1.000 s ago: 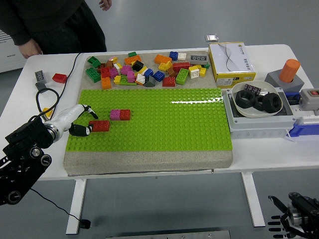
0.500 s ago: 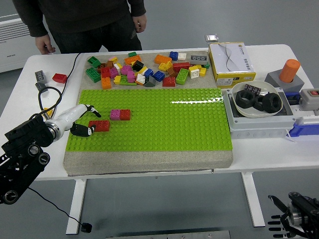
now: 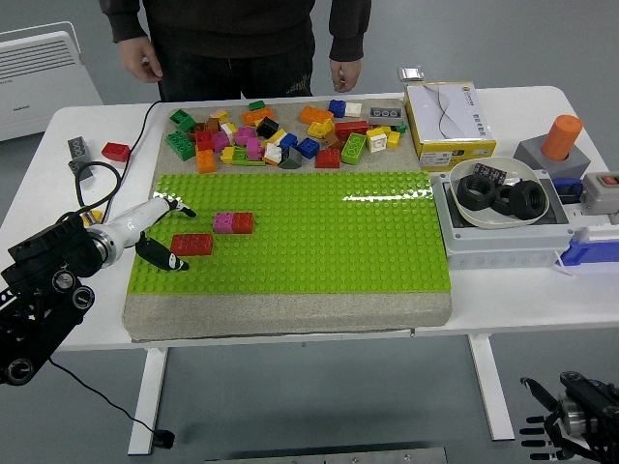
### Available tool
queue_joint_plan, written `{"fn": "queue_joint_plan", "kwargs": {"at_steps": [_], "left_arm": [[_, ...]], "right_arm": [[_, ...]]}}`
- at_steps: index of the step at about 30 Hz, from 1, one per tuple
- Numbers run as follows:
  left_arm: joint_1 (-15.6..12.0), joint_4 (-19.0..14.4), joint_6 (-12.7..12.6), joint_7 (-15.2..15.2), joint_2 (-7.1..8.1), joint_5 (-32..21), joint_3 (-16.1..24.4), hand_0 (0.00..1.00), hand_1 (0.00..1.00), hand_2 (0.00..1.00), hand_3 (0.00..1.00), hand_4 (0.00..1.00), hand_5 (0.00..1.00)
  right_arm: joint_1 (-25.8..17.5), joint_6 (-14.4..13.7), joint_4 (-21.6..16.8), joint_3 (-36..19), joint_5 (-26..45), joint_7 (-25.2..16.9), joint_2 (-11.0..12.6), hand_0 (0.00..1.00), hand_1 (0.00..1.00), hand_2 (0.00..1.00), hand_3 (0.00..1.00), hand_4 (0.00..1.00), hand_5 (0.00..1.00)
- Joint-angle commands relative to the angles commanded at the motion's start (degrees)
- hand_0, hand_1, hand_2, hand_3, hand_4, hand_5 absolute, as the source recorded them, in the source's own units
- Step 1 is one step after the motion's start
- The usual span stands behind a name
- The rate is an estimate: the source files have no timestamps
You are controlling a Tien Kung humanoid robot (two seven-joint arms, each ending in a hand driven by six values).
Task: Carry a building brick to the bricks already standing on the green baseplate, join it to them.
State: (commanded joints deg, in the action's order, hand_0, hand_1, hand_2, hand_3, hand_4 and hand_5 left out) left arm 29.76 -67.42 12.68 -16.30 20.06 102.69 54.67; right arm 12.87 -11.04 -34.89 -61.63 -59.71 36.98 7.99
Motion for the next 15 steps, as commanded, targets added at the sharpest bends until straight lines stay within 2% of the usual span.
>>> {"fn": "queue_joint_plan", "kwargs": {"at_steps": [2, 3, 8, 9, 14, 15], "left_arm": [[0.4, 1.1, -0.6, 0.3, -0.16, -0.1, -0.5, 0.998, 0.998, 0.998, 0.818, 0.946, 0.058], [0.6, 1.6, -0.8, 0.4, -0.24, -0.1, -0.8, 0.998, 0.998, 0.998, 0.77, 0.912, 0.044], [1.0, 3.6, -2.5, 0.7, -0.74, -0.3, -1.6, 0.998, 0.998, 0.998, 0.77, 0.912, 0.044], [1.1, 3.8, -2.8, 0.7, -0.83, -0.3, -1.8, 0.998, 0.998, 0.998, 0.669, 0.786, 0.021], [1.3, 4.6, -3.2, 0.4, -1.26, -0.6, -2.2, 0.998, 0.998, 0.998, 0.669, 0.786, 0.021], [1.3, 4.8, -3.1, 0.3, -1.36, -0.6, -2.3, 0.998, 0.998, 0.998, 0.557, 0.596, 0.002]], "right_arm": [[0.0, 0.0, 0.0, 0.0, 0.0, 0.0, 0.0, 0.54, 0.522, 0.613, 0.768, 0.856, 0.998], [0.0, 0.0, 0.0, 0.0, 0.0, 0.0, 0.0, 0.54, 0.523, 0.612, 0.768, 0.855, 0.998], [0.1, 0.0, 0.0, 0.0, 0.1, 0.0, 0.0, 0.54, 0.523, 0.612, 0.768, 0.855, 0.998], [0.1, 0.0, 0.0, 0.1, 0.1, 0.0, 0.0, 0.54, 0.523, 0.613, 0.768, 0.856, 0.998], [0.1, -0.1, 0.2, 0.2, 0.3, 0.0, 0.0, 0.54, 0.523, 0.613, 0.768, 0.856, 0.998], [0.1, -0.2, 0.3, 0.3, 0.4, 0.0, 0.1, 0.54, 0.523, 0.613, 0.768, 0.856, 0.998]]}}
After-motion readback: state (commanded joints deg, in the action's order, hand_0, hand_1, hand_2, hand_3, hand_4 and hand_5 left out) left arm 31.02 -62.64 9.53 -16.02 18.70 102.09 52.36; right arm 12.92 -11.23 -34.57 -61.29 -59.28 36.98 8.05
